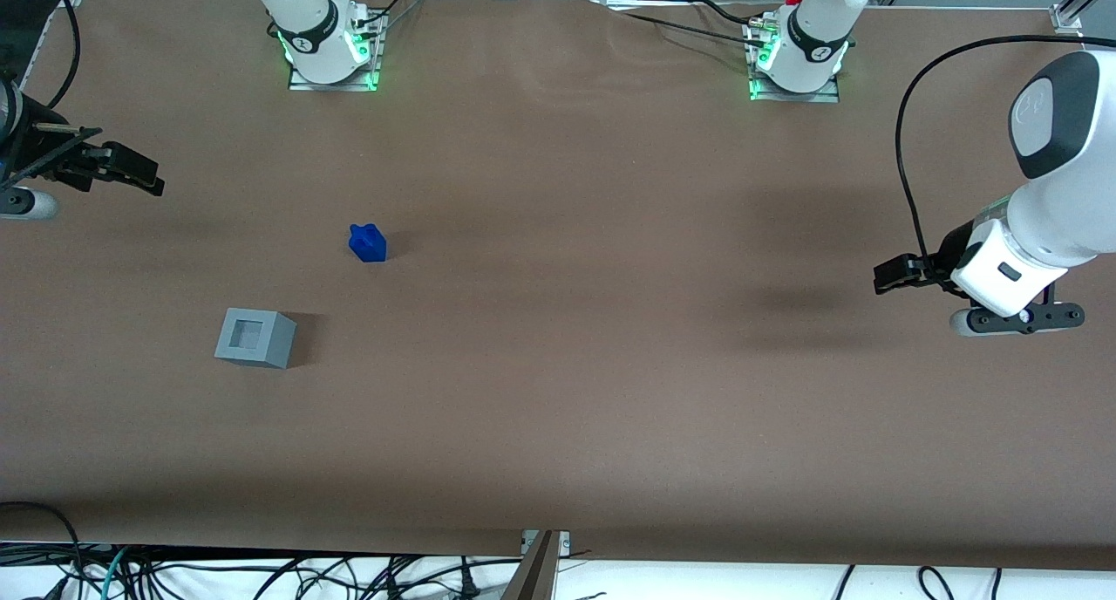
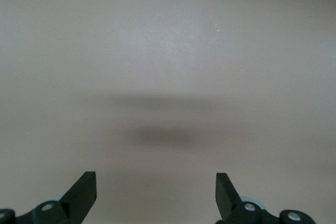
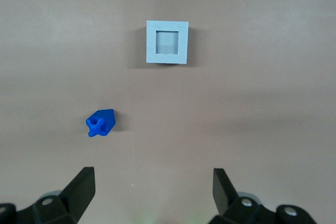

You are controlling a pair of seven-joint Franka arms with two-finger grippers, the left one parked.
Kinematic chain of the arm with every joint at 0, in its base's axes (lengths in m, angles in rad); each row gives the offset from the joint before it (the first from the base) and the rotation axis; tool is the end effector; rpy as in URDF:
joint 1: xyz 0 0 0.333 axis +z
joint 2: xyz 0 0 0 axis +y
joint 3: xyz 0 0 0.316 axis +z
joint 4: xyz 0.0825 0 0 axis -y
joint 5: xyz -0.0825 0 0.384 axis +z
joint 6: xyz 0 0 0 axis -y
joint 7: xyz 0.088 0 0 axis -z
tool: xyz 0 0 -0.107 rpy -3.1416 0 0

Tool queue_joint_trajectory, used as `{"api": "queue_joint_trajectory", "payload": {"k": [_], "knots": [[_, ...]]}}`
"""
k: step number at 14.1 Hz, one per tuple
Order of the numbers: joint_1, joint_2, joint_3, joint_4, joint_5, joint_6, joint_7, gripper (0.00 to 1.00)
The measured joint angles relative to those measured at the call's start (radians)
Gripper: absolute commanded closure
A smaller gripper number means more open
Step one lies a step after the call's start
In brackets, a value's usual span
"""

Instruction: Insert blue part into gray base with right arm

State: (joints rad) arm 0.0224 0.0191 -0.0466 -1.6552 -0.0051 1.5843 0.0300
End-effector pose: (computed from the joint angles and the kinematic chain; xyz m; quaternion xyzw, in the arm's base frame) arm 0.5568 -0.0138 0.5753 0.9986 -0.0269 -0.0450 0.0031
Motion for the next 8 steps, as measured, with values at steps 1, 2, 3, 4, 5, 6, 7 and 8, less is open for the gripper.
{"api": "queue_joint_trajectory", "payload": {"k": [1,2,3,4,5,6,7,8], "knots": [[0.000,0.003,0.000,0.000,0.000,0.000,0.000,0.00],[0.000,0.005,0.000,0.000,0.000,0.000,0.000,0.00],[0.000,0.007,0.000,0.000,0.000,0.000,0.000,0.00],[0.000,0.008,0.000,0.000,0.000,0.000,0.000,0.00],[0.000,0.008,0.000,0.000,0.000,0.000,0.000,0.00],[0.000,0.009,0.000,0.000,0.000,0.000,0.000,0.00],[0.000,0.010,0.000,0.000,0.000,0.000,0.000,0.00],[0.000,0.010,0.000,0.000,0.000,0.000,0.000,0.00]]}}
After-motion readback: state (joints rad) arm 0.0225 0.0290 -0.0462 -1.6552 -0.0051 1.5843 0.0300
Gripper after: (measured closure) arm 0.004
